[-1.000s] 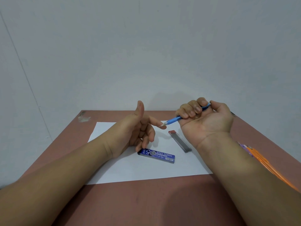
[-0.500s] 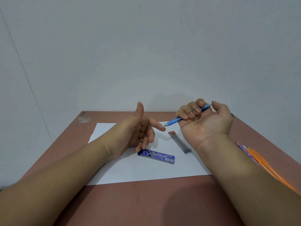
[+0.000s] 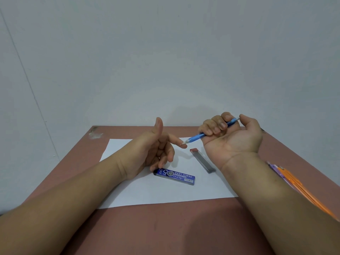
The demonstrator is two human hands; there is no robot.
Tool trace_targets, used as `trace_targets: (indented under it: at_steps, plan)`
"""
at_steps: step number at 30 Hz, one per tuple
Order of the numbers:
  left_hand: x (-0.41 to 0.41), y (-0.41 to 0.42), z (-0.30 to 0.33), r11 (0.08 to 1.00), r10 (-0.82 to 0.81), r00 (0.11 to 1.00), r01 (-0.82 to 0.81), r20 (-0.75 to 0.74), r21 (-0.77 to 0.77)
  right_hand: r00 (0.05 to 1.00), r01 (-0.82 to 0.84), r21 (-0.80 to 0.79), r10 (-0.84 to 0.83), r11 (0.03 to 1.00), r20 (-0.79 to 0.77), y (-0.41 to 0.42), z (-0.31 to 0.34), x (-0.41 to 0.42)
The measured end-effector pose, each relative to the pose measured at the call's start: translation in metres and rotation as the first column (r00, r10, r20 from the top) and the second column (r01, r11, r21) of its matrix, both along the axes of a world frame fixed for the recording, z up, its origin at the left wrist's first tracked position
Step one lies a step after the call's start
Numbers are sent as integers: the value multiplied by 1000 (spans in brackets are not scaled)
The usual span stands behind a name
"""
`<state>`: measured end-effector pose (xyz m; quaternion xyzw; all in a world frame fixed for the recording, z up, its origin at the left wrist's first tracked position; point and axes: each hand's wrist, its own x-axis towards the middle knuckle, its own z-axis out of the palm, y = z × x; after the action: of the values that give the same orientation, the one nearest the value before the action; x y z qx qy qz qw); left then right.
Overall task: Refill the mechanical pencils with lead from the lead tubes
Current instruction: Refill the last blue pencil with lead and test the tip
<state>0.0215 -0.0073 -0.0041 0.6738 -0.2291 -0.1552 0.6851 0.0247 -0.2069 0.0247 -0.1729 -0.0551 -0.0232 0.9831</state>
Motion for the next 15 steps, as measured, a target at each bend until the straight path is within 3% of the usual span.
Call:
trace_targets:
  at_steps: [6, 15]
  plan:
    - [3, 3, 0, 996, -68, 997, 66, 37, 52, 1000, 19, -16, -19, 1000, 7, 1, 0, 0]
    - [6, 6, -2, 996, -95, 995, 94, 33, 7, 1000, 20, -4, -20, 1000, -7, 0, 1, 0]
